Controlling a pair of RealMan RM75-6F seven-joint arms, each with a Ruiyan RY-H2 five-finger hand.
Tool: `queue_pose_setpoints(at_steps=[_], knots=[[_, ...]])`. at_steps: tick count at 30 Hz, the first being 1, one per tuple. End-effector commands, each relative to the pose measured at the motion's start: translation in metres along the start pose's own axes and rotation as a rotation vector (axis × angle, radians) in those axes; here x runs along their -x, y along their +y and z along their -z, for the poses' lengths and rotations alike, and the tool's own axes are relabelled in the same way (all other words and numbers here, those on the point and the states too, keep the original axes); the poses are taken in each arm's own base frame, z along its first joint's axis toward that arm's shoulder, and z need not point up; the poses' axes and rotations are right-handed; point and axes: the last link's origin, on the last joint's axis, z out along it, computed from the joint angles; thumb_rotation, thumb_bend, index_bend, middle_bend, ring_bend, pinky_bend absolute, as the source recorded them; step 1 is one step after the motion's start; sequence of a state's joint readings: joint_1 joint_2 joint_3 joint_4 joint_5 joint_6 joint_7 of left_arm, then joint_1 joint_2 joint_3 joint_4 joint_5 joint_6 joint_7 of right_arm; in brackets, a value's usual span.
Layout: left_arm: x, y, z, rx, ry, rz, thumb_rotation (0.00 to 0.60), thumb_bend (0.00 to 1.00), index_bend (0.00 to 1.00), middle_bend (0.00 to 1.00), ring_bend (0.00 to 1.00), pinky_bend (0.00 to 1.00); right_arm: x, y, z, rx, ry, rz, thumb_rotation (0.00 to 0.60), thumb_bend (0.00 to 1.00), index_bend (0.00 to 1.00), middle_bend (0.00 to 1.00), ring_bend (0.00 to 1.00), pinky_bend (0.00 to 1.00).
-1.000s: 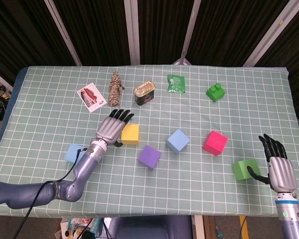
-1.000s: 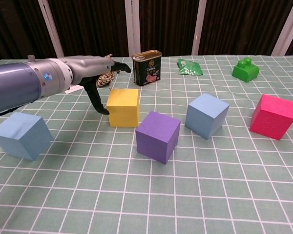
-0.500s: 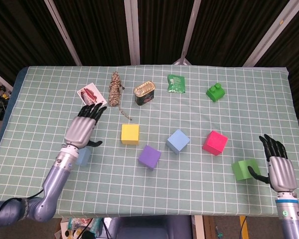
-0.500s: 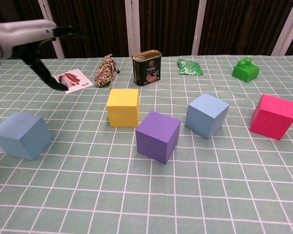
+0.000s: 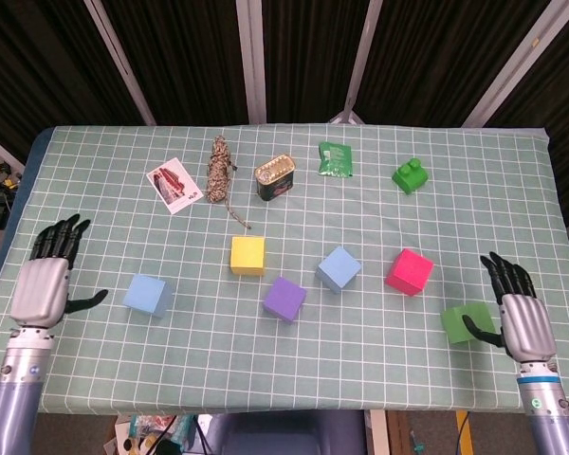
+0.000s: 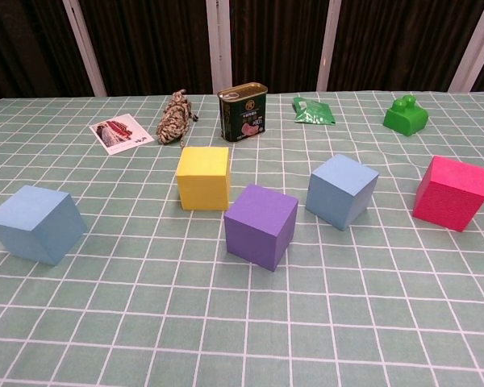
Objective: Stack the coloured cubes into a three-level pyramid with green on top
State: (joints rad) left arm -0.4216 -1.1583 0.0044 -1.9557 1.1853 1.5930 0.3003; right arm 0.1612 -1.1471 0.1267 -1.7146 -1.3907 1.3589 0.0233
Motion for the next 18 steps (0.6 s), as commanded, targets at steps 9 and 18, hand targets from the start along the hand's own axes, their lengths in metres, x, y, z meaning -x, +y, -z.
queue_pose_setpoints(at_steps=[9,18], knots=[[-0.017,-0.006,0.000,-0.013,0.018,0.061,0.600,0.14,0.00,0.00,0.00,0.02,-0.009,-0.083,-0.042,-0.205,-0.149,-0.047,0.600,0.18,0.00,0.00,0.00,0.00],[-0.018,-0.008,-0.004,-0.023,0.012,0.078,0.600,0.14,0.00,0.00,0.00,0.02,0.025,-0.168,-0.067,-0.419,-0.304,-0.038,0.600,0.18,0.00,0.00,0.00,0.00]])
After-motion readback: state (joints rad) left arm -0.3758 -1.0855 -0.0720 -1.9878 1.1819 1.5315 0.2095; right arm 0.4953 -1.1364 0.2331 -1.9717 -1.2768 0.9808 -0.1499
